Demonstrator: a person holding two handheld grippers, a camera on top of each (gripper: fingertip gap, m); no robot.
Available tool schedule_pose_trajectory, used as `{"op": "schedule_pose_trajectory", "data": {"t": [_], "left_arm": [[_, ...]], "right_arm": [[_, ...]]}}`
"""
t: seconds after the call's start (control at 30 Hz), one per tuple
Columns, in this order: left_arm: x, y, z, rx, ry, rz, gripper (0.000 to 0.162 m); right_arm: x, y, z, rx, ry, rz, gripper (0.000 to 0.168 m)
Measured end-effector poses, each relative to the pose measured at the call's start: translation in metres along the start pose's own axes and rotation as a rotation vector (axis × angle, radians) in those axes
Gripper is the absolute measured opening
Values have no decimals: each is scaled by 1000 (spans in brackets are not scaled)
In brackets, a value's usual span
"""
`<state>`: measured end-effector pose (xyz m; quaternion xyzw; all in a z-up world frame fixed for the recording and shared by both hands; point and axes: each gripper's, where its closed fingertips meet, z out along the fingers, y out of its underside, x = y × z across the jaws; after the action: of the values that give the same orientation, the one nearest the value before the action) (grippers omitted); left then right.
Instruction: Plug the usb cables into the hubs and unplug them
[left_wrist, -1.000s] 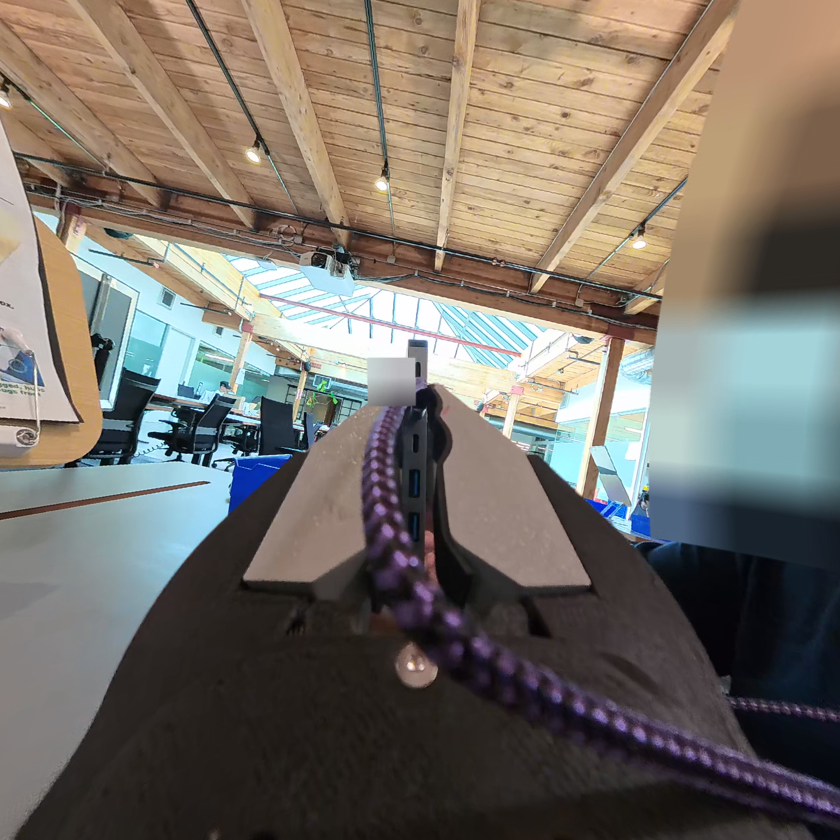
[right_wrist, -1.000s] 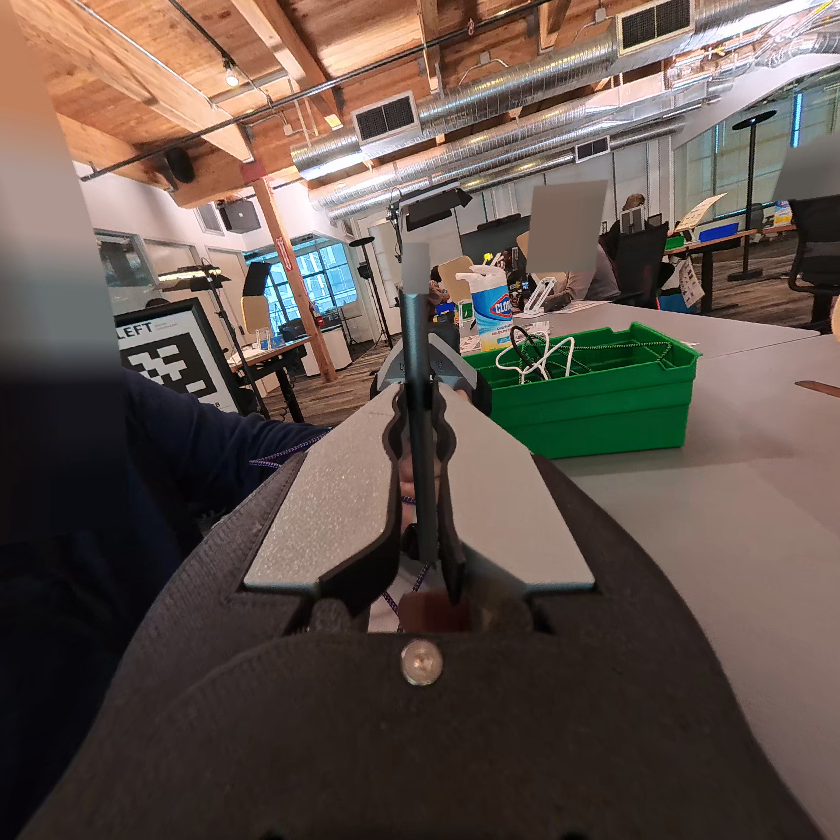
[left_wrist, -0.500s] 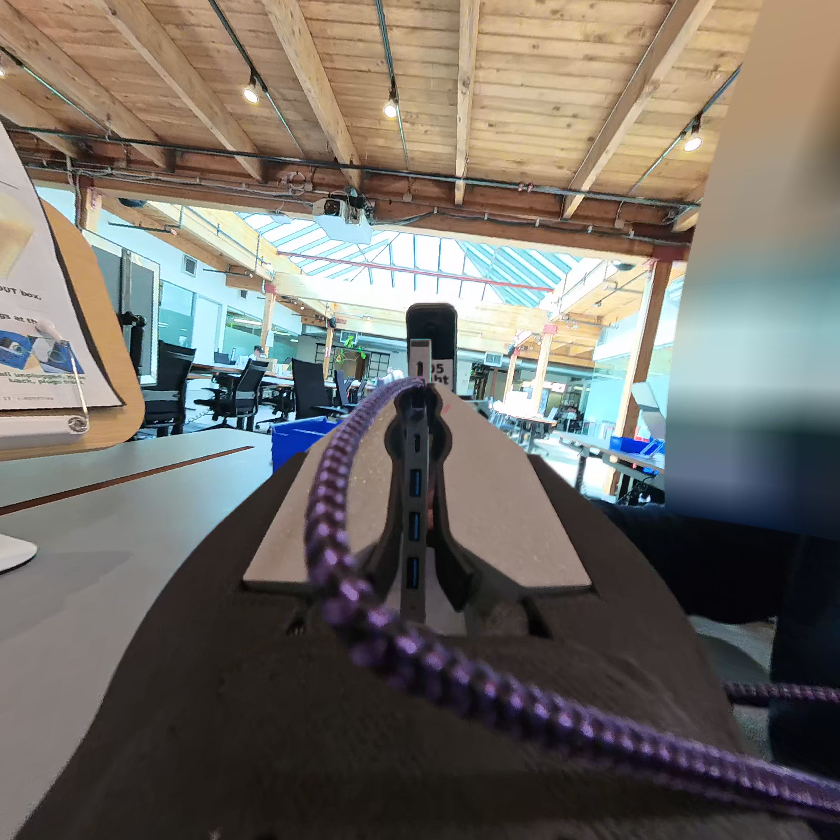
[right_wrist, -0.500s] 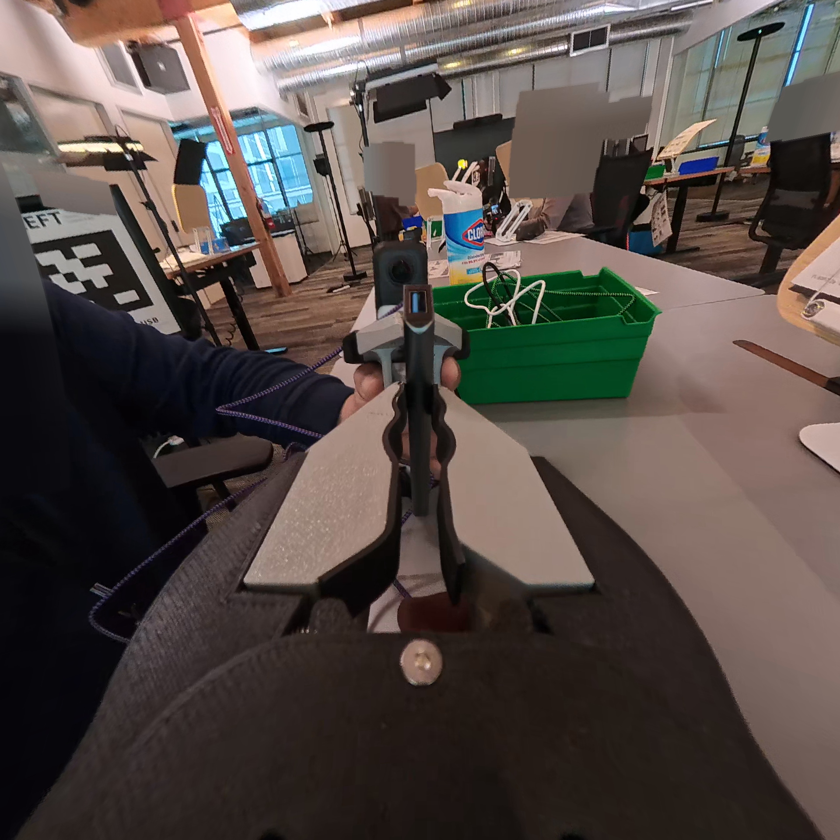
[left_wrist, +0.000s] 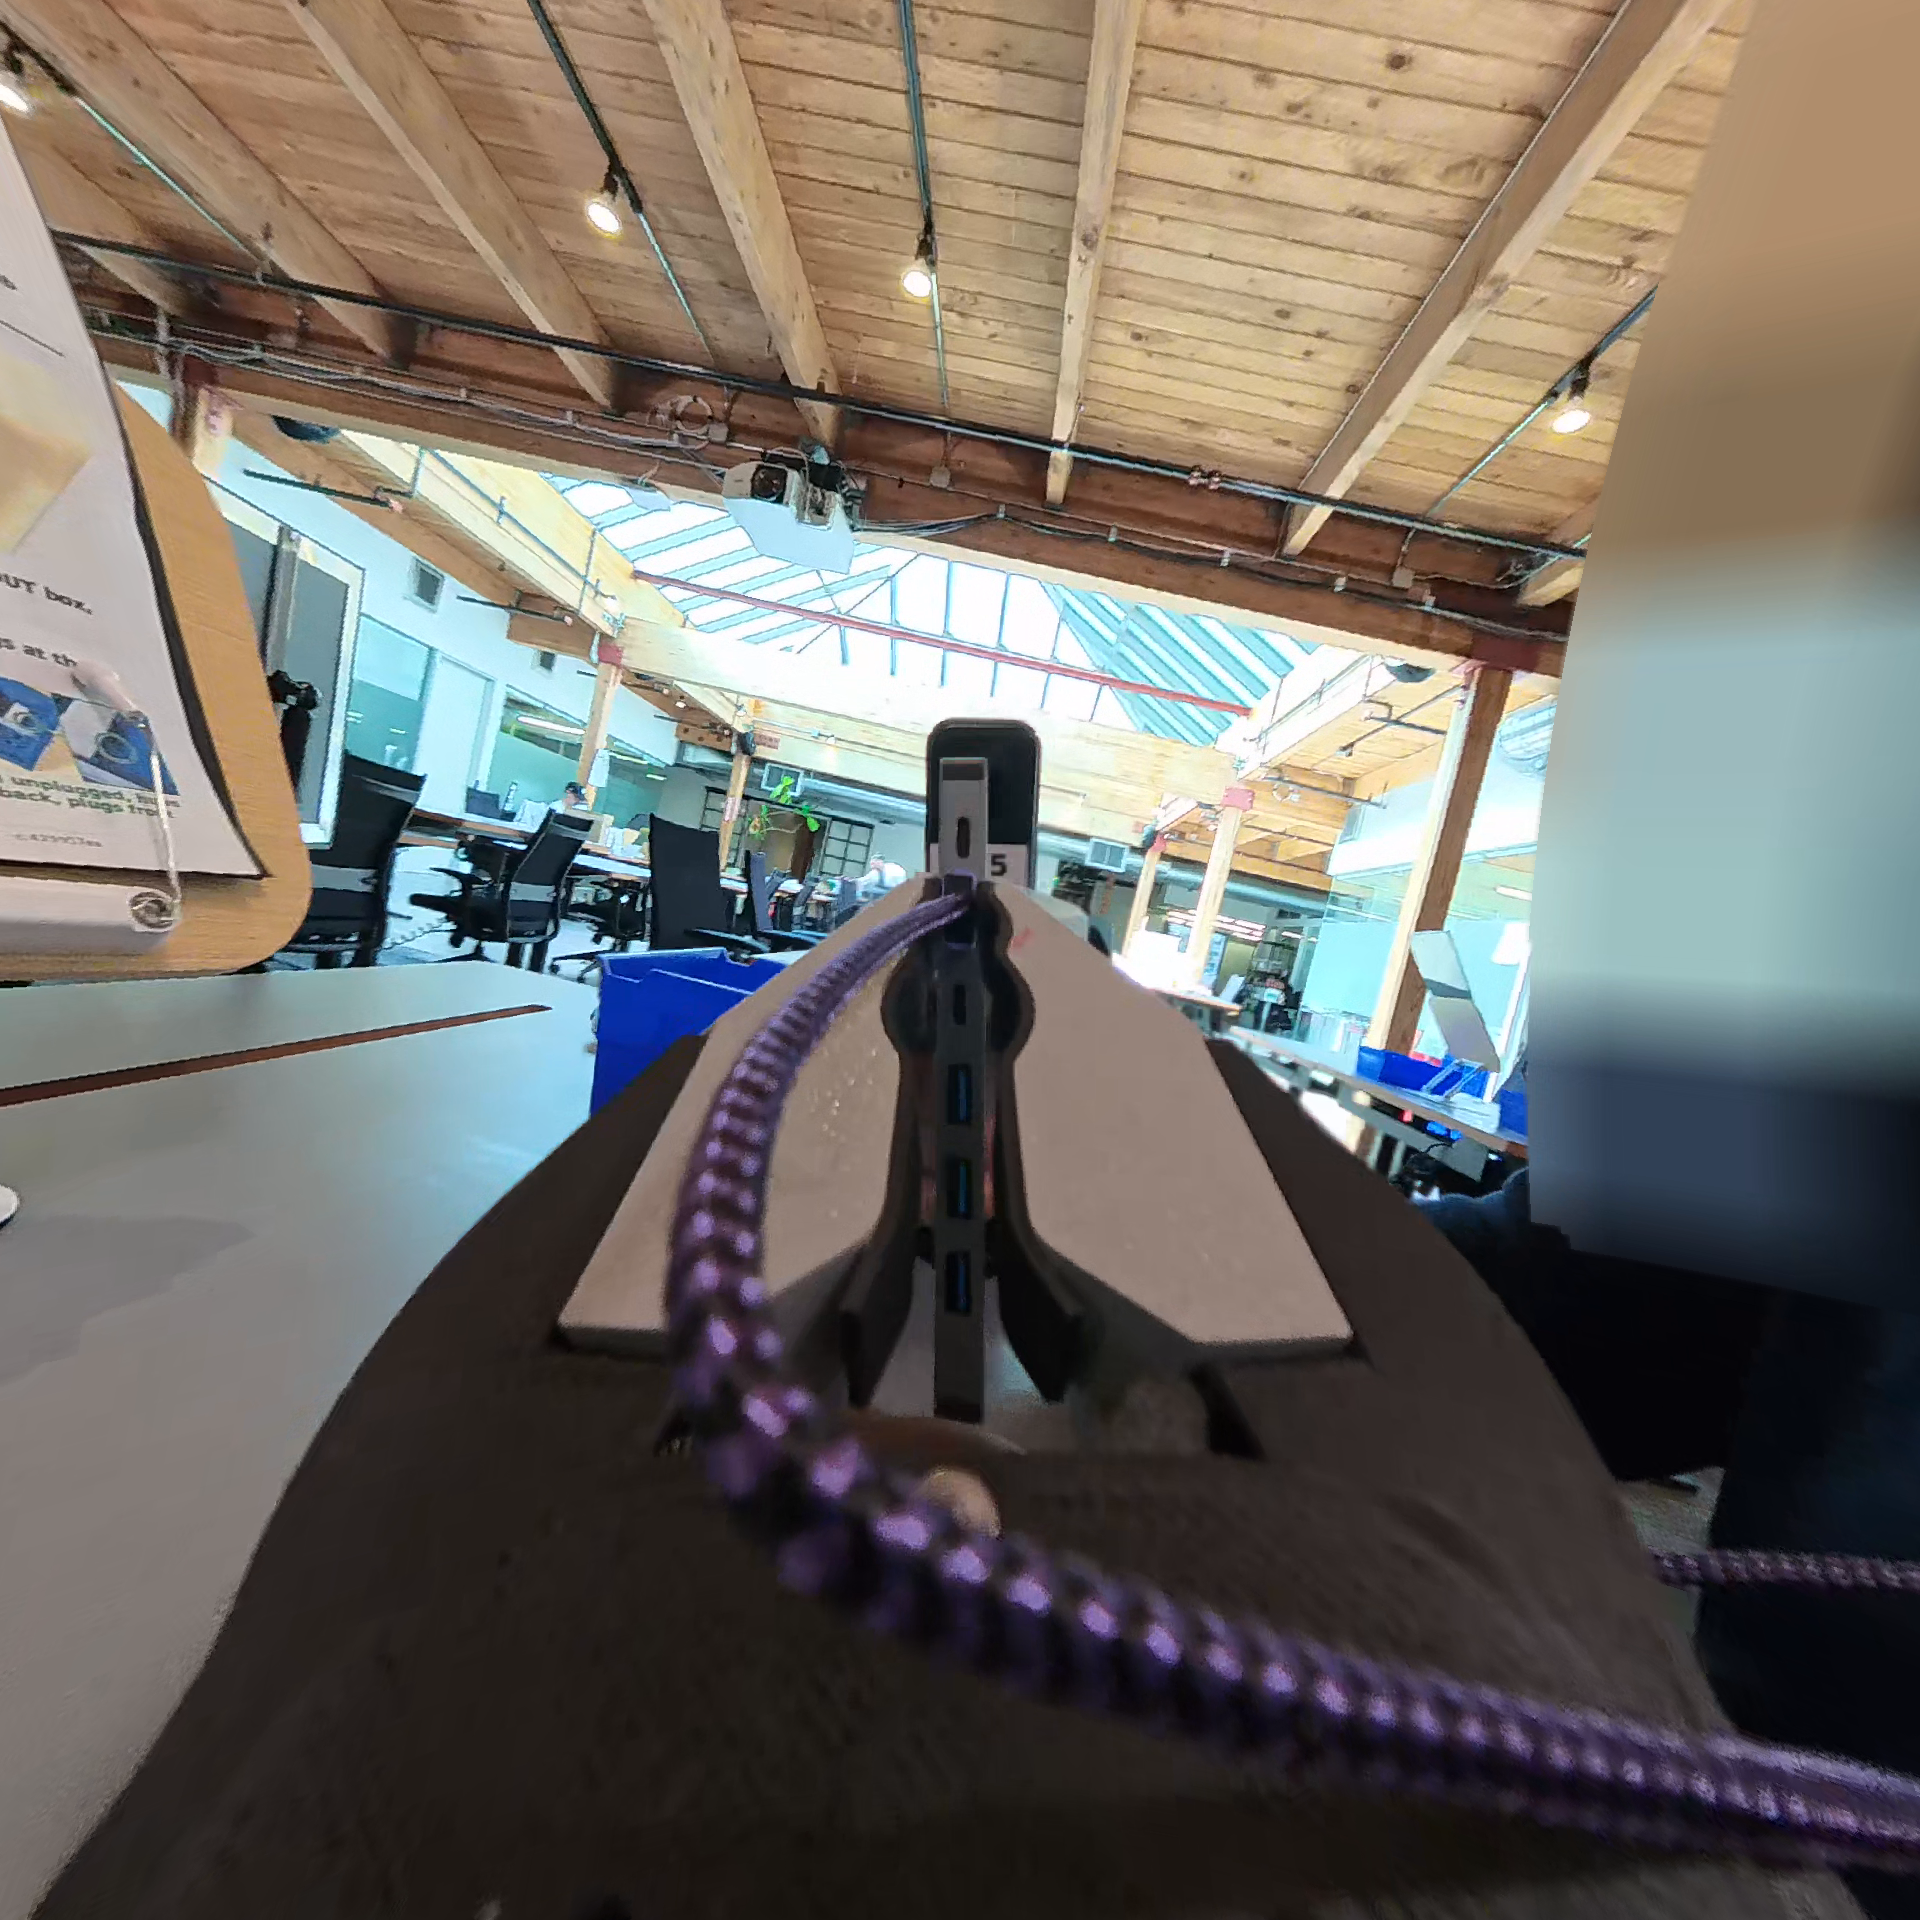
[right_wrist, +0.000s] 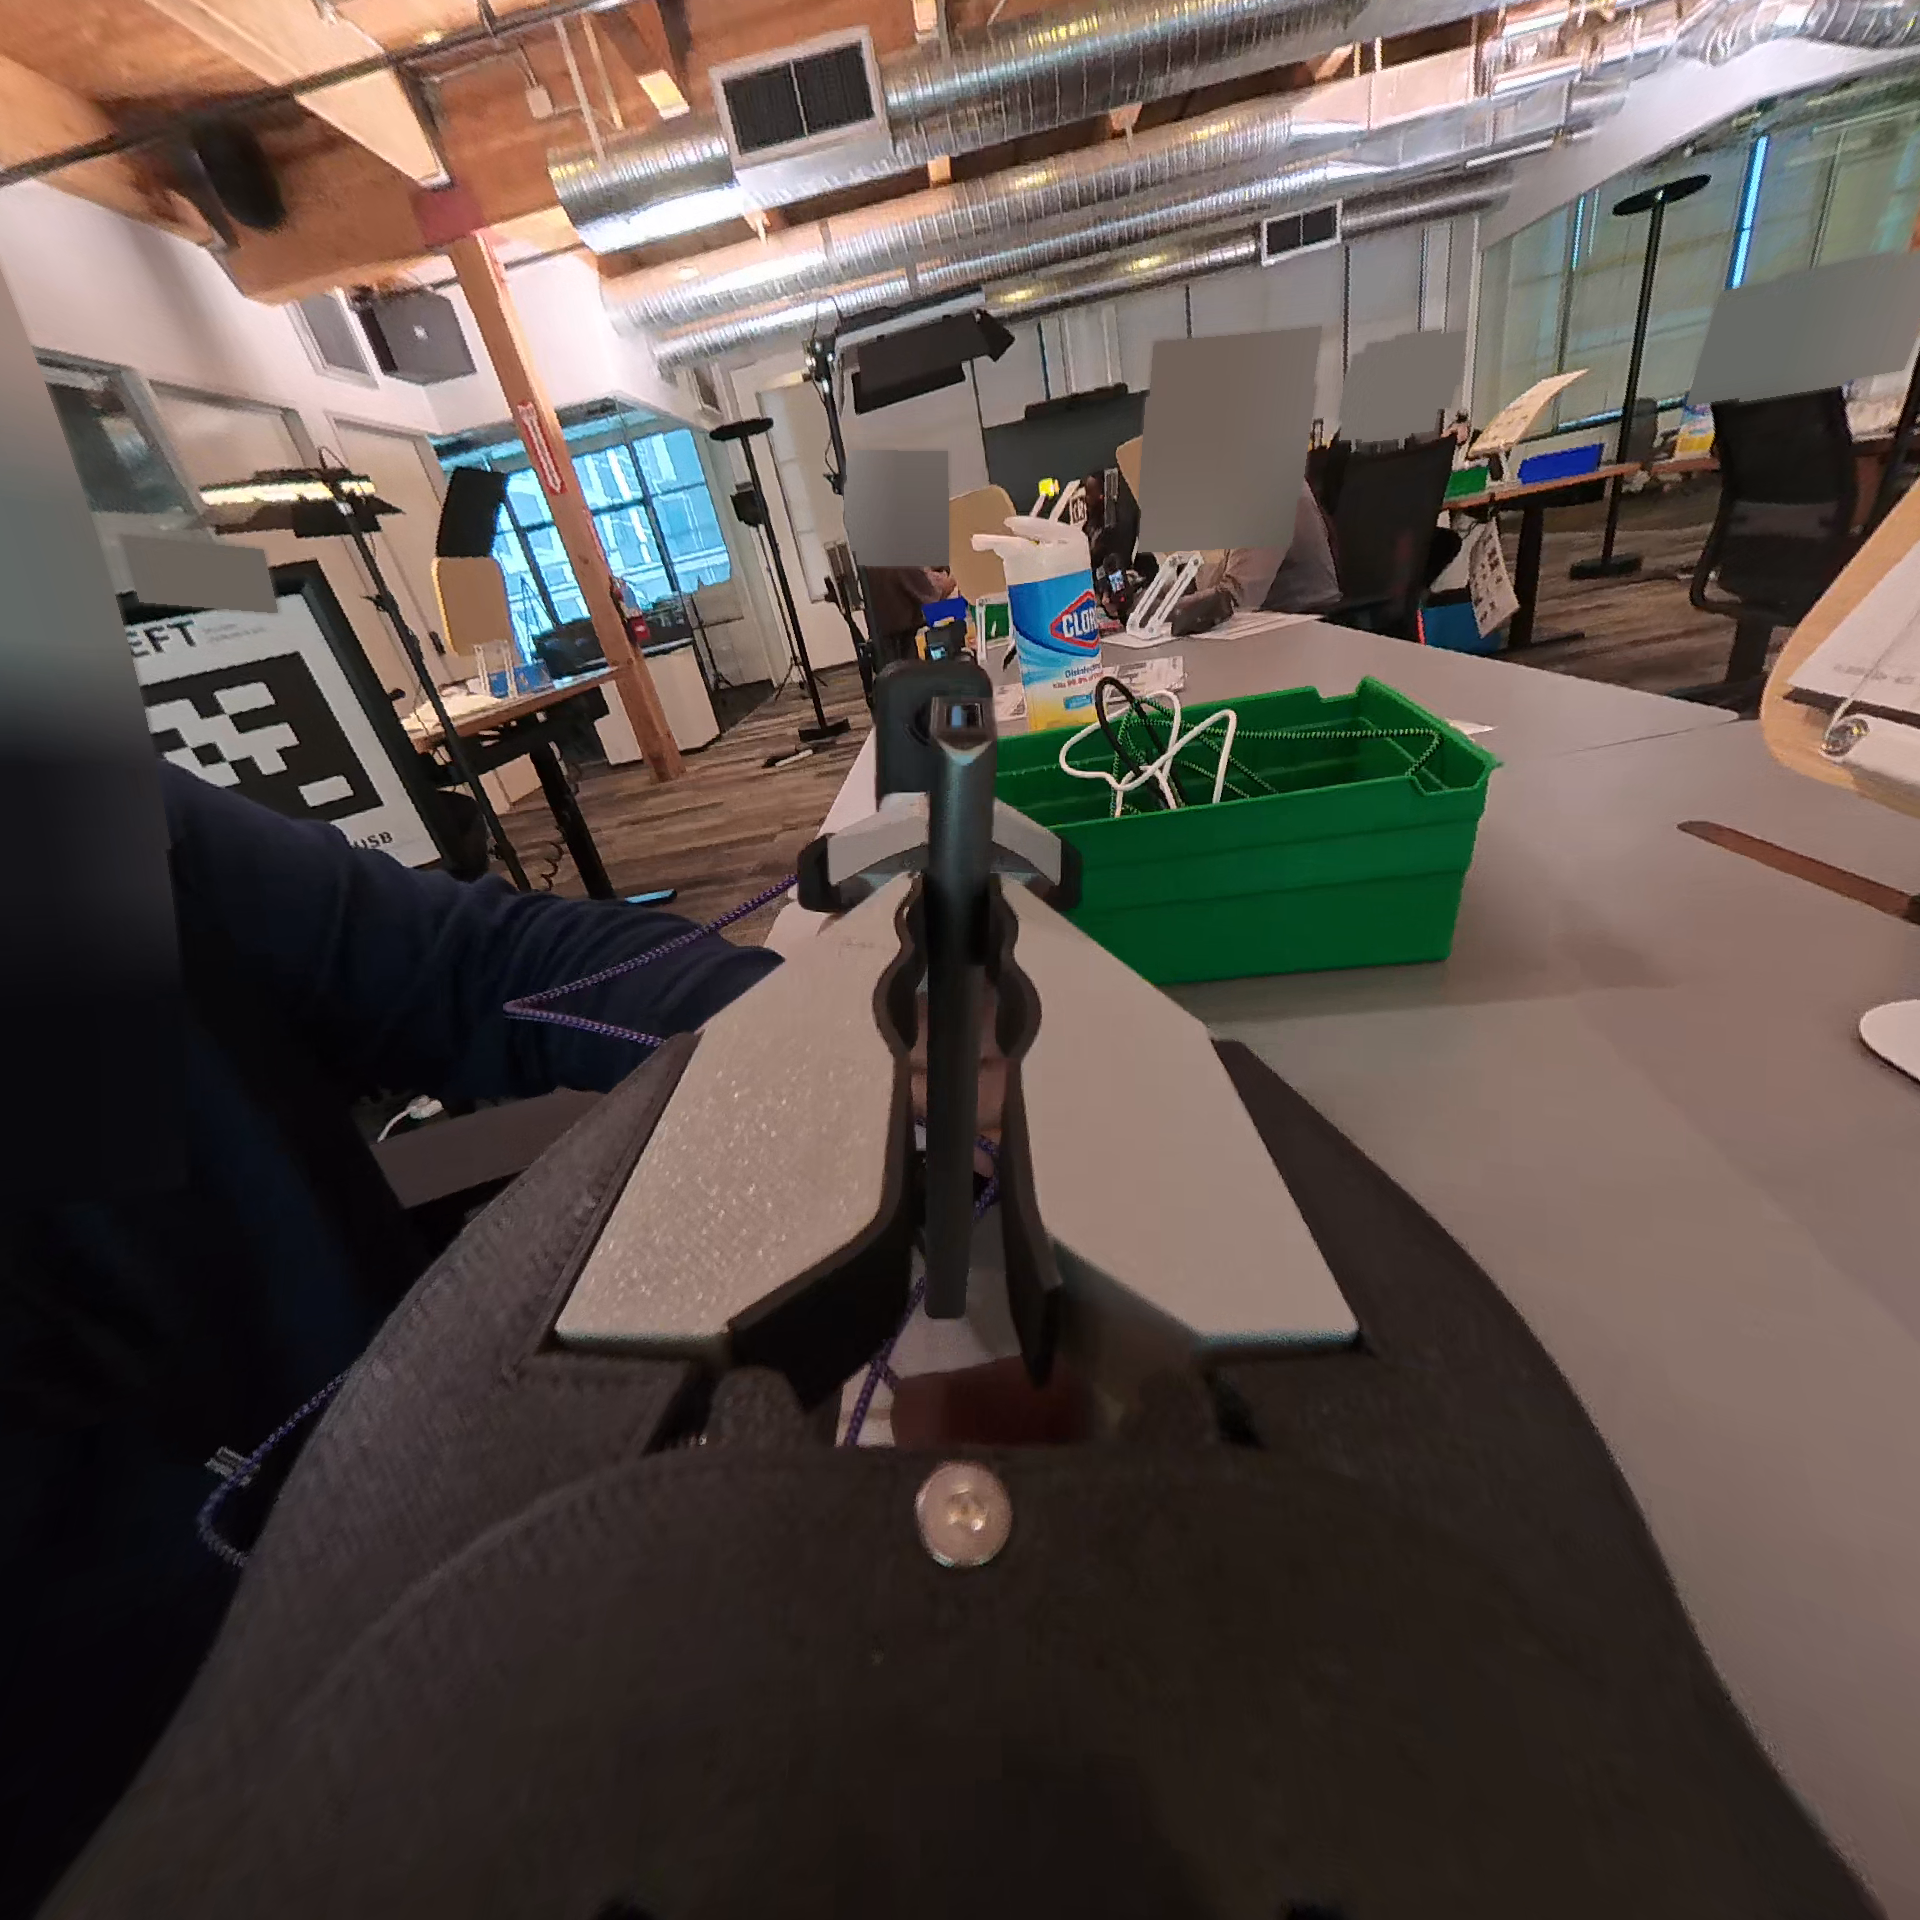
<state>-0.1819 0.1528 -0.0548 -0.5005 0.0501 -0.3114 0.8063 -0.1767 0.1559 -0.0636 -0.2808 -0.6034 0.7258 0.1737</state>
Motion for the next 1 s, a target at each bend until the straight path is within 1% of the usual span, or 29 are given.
{"op": "schedule_pose_trajectory", "data": {"t": [0.13, 0.23, 0.3, 0.37, 0.43, 0.57, 0.7, 0.73, 0.8, 0.87, 0.97, 1.0], "left_arm": [[6, -1, 4, -2, 9, 0, 4], [3, 8, 5, -93, -12, 38, 4], [0, 11, 5, -104, -13, -11, 4], [0, 13, 5, -129, -17, 0, 5], [1, 11, 5, -111, -2, -31, 4], [-5, 17, 3, -153, -23, -20, 4], [-6, 11, 3, -124, -16, -35, 4], [-6, 7, 4, -103, -9, -59, 4], [1, 2, 3, -74, 56, -135, 5], [3, 1, 2, -58, 80, -159, 9], [-8, 5, 0, -77, 6, -146, 31], [-11, 3, 0, -78, -13, -133, 35]], "right_arm": [[-5, -2, -2, 3, -43, 30, 8], [-2, 3, -7, -48, -24, 16, 8], [1, 6, -8, -59, -17, 34, 7], [1, 7, -9, -70, -18, 33, 8], [-1, 7, -8, -70, -21, 28, 8], [5, 13, -9, -104, 4, 32, 8], [7, 10, -5, -61, -4, 53, 8], [7, 7, -3, -36, -9, 58, 8], [2, 3, 0, 6, -49, 66, 8], [-1, 3, 2, 20, -72, 58, 8], [-1, 1, -1, 41, -75, 59, 7], [0, -1, -3, 55, -74, 60, 7]]}}
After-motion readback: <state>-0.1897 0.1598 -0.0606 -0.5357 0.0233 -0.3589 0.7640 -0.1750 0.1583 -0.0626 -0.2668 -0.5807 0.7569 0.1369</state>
